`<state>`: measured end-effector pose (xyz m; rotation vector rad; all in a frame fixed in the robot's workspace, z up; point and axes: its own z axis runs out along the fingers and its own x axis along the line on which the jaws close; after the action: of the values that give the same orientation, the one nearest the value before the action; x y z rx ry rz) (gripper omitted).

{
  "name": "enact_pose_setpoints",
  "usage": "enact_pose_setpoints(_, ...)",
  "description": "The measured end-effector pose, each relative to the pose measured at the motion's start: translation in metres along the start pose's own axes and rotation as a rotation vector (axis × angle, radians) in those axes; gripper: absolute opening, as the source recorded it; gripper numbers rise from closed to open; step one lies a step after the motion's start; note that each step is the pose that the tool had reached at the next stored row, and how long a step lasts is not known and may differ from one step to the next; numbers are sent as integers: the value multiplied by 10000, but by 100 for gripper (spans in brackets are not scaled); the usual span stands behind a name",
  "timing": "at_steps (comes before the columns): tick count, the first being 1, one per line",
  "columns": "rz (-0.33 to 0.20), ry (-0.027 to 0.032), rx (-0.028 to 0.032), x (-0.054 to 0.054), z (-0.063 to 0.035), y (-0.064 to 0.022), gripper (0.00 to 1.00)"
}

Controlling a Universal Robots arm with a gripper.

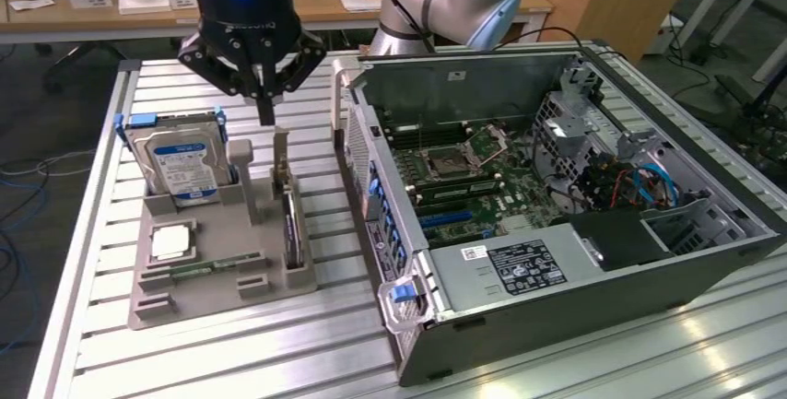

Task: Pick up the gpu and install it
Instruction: 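Reach for the gpu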

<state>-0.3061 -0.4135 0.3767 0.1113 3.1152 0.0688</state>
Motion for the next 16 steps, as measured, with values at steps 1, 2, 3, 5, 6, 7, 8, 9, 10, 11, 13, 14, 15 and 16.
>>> enact_pose_setpoints(1,-1,0,0,-1,0,-9,11)
enact_pose_setpoints(2,0,0,0,-2,-1,-19,11)
enact_pose_setpoints(3,0,0,0,-2,-1,-28,11)
enact_pose_setpoints(5,0,0,0,-3,-2,-41,11)
enact_pose_setpoints(6,1,0,0,-3,-2,-44,11)
enact_pose_setpoints(7,2,0,-1,-3,-2,-45,11)
enact_pose_setpoints(8,0,0,-5,-5,-2,-50,11)
enact_pose_setpoints(9,-1,1,-18,-6,-2,-57,11)
enact_pose_setpoints(10,0,4,-33,-8,-3,-66,11)
enact_pose_setpoints(11,0,5,-42,-9,-3,-78,11)
enact_pose_setpoints(13,2,6,-56,-12,-4,-105,11)
enact_pose_setpoints(14,2,7,-59,-13,-5,-117,11)
enact_pose_setpoints(15,1,8,-59,-15,-5,-127,11)
enact_pose_setpoints(16,1,9,-61,-18,-4,-133,11)
